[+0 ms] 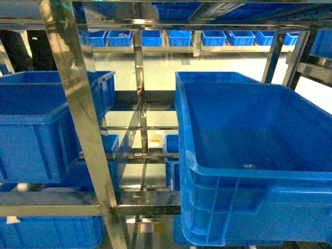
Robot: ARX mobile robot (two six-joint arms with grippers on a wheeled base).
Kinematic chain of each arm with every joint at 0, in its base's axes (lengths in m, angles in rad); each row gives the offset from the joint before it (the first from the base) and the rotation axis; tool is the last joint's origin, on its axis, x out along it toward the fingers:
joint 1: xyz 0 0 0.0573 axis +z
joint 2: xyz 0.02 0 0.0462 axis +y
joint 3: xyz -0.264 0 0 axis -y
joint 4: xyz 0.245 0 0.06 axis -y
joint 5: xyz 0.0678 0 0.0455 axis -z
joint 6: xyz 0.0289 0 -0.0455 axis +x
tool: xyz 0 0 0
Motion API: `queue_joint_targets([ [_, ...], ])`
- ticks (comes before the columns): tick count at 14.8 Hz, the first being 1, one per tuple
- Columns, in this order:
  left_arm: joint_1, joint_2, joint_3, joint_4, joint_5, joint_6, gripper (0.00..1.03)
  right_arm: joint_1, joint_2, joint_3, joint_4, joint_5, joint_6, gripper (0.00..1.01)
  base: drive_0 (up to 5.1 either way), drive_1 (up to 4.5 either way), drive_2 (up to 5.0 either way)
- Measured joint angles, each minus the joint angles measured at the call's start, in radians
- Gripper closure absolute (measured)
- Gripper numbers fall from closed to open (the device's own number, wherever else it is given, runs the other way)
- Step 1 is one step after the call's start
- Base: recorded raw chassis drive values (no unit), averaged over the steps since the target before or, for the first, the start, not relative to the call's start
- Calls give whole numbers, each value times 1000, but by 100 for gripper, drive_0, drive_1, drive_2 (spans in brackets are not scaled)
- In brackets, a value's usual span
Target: Pick red block from blue box to shelf
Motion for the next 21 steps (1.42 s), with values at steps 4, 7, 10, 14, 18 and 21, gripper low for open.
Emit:
queue_joint_targets([
  [4, 0, 0, 0, 0, -1, 0, 5, -102, -249, -77, -159, -82, -3, 74, 0, 0, 0],
  [7, 0, 0, 0, 0, 0, 0, 5, -106, -420, -108, -293, -86, -5, 99, 0, 0, 0],
  [10, 0, 0, 0, 0, 0, 0, 5, -106, -578, -121, -433, -86, -5, 99, 0, 0, 0],
  [14, 0, 0, 0, 0, 0, 0, 5, -106, -782, -122, -618, -87, -5, 99, 0, 0, 0],
  [18, 0, 0, 0, 0, 0, 0, 5, -106, -900, -122, -732, -87, -5, 99, 0, 0, 0],
  [21, 0, 0, 0, 0, 0, 0, 5, -106, -960, -122, -793, -87, -5, 99, 0, 0, 0],
])
